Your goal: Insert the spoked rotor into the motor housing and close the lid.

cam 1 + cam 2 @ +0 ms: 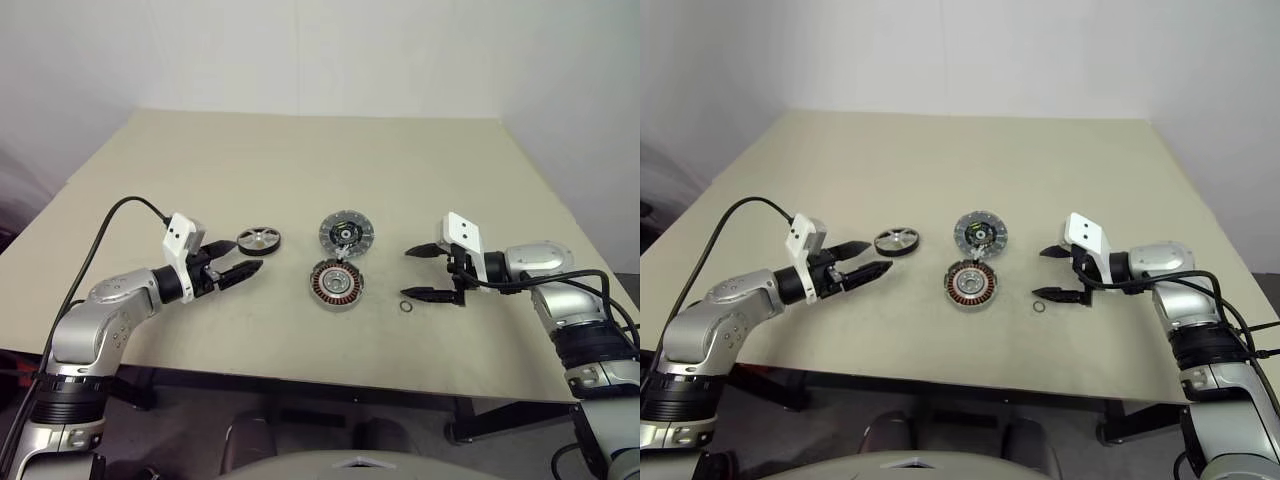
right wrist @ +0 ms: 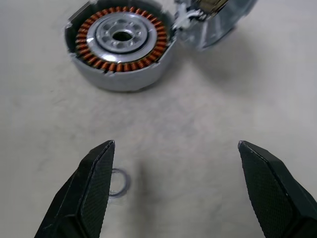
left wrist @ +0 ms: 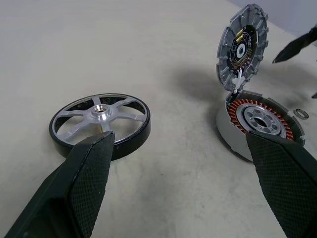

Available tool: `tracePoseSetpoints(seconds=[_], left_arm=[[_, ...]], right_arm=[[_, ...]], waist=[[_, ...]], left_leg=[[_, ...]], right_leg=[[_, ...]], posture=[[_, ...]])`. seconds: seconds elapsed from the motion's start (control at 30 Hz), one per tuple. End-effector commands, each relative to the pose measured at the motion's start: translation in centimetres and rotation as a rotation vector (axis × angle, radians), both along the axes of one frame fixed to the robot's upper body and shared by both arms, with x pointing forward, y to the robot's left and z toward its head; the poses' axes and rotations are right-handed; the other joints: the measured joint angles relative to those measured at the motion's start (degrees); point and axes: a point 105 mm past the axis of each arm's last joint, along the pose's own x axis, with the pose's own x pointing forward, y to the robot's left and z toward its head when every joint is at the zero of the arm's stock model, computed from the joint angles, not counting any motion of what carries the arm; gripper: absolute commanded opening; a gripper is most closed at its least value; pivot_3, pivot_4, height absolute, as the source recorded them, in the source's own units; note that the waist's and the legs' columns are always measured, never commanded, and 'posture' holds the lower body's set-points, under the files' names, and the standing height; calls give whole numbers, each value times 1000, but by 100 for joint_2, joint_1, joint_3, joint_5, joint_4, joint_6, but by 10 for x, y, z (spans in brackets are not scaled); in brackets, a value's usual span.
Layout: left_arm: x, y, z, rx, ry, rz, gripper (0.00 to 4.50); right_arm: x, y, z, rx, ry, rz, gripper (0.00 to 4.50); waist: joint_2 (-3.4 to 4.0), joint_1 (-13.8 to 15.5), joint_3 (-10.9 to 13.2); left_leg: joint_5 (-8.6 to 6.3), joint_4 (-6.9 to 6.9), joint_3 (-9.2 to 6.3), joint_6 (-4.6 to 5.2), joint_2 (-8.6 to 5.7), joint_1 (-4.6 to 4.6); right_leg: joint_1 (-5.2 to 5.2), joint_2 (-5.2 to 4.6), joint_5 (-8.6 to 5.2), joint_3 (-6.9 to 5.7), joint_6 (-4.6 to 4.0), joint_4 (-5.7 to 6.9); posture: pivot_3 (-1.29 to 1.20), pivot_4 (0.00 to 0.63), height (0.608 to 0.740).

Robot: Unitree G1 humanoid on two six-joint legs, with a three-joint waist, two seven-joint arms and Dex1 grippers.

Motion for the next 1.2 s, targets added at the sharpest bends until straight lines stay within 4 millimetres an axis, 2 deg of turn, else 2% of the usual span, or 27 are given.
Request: tracePoseSetpoints(seconds=[0.03, 0.37, 0.67, 1.2], left_arm=[[4, 1, 12, 2, -55, 5, 4500], [5, 4, 12, 13, -52, 14, 4500], [7, 6, 13, 25, -56, 23, 4500], [9, 11, 15, 39, -65, 38, 4500]], right_arm=[[-4, 4, 3, 1, -21, 23, 4486], [-17, 6, -13, 10, 39, 18, 4486], [-17, 11, -11, 17, 52, 7, 4486], [-18, 7, -10, 28, 93, -50, 4486]], waist=[[0, -1, 0], [0, -4, 0], [1, -4, -1], [1, -4, -1]], left_leg=[[0, 0, 0, 0, 0, 0], [0, 0, 0, 0, -2, 1], [0, 0, 0, -1, -1, 1], [0, 0, -1, -2, -1, 1]], right_leg=[[4, 0, 0, 0, 0, 0], [5, -1, 0, 1, 0, -2], [6, -1, 0, 1, 0, -1], [7, 0, 0, 1, 0, -1]], posture=[[0, 0, 740], [0, 0, 740], [0, 0, 740], [0, 0, 740]])
